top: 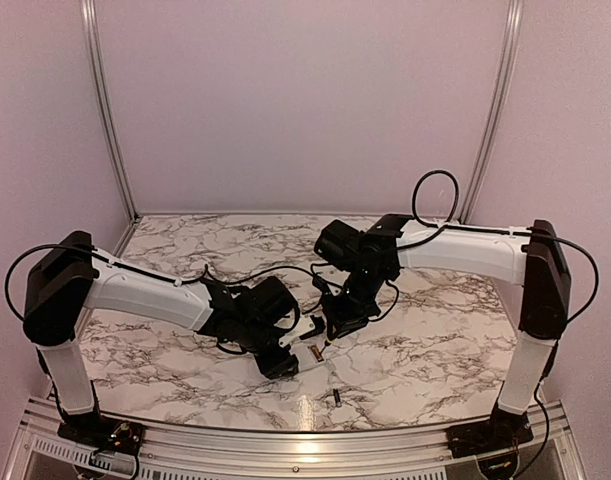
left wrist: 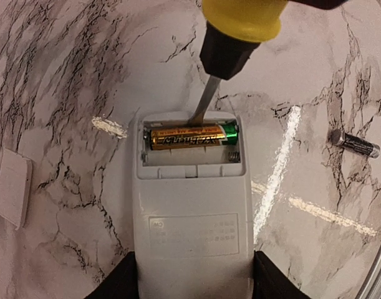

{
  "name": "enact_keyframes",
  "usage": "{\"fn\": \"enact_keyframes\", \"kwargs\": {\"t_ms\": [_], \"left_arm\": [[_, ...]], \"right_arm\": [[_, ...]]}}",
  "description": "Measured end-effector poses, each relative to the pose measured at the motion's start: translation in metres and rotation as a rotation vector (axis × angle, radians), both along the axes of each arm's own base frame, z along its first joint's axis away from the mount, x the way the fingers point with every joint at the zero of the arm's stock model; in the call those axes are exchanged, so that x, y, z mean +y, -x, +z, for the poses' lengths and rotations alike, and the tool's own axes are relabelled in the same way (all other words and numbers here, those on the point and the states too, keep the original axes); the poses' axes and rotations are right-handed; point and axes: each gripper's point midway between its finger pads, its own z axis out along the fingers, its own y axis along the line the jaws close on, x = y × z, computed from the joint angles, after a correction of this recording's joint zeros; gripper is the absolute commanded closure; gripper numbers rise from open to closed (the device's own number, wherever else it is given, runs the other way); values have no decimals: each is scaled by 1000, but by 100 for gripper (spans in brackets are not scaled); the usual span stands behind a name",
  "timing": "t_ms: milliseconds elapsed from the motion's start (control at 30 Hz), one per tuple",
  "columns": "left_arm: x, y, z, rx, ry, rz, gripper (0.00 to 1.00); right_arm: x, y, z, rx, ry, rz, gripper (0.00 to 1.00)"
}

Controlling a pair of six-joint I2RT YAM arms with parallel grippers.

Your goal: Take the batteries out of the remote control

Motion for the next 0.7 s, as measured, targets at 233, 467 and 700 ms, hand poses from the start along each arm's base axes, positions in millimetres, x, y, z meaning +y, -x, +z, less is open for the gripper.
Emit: {"fn": "enact_keyframes", "kwargs": {"t_ms": [233, 467, 700], "left_arm": [[-1, 0, 0, 2, -2, 1, 100], [-1, 0, 0, 3, -3, 1, 100], [-1, 0, 0, 3, -3, 2, 100]], "right_arm": [[1, 0, -4, 1, 3, 13, 100], [0, 0, -5, -3, 5, 28, 100], [-3, 0, -5, -16, 3, 28, 100]]}}
